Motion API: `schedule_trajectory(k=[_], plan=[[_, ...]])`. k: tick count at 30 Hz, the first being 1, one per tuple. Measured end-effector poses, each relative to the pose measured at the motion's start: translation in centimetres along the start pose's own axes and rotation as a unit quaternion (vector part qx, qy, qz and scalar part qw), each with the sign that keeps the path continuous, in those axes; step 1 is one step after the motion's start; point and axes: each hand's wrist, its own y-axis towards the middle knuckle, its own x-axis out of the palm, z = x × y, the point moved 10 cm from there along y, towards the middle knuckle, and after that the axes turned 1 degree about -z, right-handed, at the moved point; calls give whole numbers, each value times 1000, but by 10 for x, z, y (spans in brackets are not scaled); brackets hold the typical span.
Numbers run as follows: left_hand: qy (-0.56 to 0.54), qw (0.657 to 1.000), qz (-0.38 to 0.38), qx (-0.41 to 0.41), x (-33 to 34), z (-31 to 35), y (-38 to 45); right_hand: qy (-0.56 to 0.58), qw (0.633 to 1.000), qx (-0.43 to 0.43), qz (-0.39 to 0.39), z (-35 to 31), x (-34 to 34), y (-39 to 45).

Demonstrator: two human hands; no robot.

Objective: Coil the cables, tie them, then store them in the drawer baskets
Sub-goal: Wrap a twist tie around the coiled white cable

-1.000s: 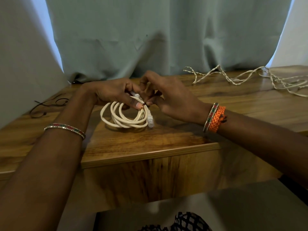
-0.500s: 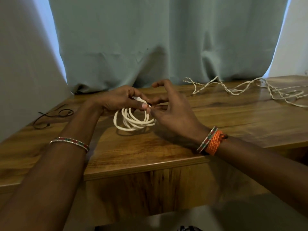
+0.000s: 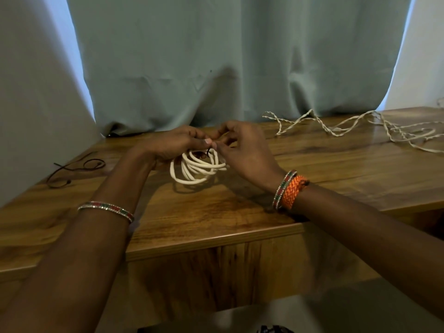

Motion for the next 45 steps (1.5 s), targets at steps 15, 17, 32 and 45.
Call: schedule_trajectory(k=[15, 17, 32, 45], plan=[[94, 990, 27, 99, 0, 21, -4, -102, 994, -4, -49, 14, 11, 10], [103, 987, 38, 117, -1, 24, -1, -110, 993, -6, -45, 12, 7, 8], [191, 964, 71, 168, 4, 34, -2, -77, 995, 44, -46, 18, -3, 14], [62, 983, 108, 134, -9, 30, 0, -179, 983, -28, -8, 6, 3, 18]])
